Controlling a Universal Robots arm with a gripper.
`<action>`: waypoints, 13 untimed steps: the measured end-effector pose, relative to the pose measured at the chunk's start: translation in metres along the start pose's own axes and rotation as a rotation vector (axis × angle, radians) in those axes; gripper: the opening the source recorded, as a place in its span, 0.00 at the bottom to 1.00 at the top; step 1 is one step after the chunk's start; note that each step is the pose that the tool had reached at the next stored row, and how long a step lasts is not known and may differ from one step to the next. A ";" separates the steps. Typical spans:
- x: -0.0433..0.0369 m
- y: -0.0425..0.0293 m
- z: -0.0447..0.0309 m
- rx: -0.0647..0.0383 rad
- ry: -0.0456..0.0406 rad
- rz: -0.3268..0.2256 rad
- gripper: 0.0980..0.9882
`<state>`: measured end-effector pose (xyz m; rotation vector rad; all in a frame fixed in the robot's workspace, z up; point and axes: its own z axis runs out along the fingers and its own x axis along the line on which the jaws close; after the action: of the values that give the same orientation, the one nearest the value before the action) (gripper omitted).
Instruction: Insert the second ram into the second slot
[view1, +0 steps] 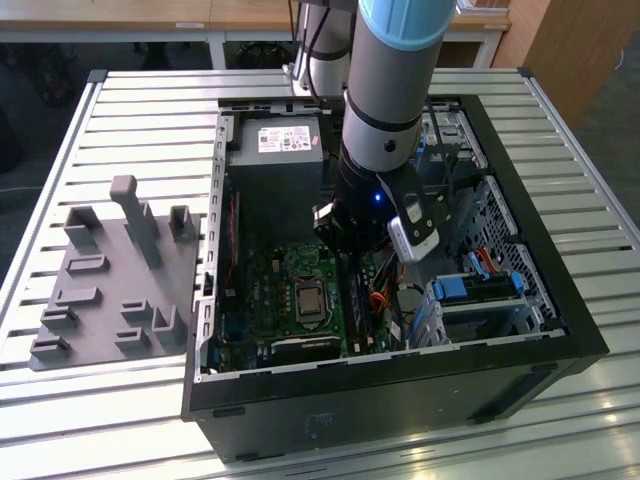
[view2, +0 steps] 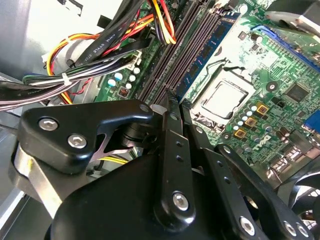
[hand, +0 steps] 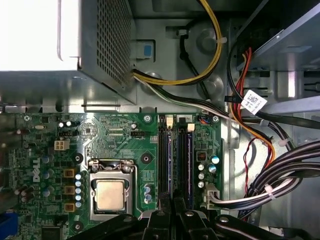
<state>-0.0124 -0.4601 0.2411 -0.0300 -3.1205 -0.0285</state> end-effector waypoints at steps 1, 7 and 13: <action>0.0000 0.0001 0.0003 0.000 -0.0001 0.000 0.04; -0.0001 0.0000 0.0024 -0.001 -0.0002 0.000 0.04; -0.0001 0.0000 0.0045 0.001 -0.0002 0.000 0.04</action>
<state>-0.0124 -0.4600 0.2366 -0.0300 -3.1207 -0.0271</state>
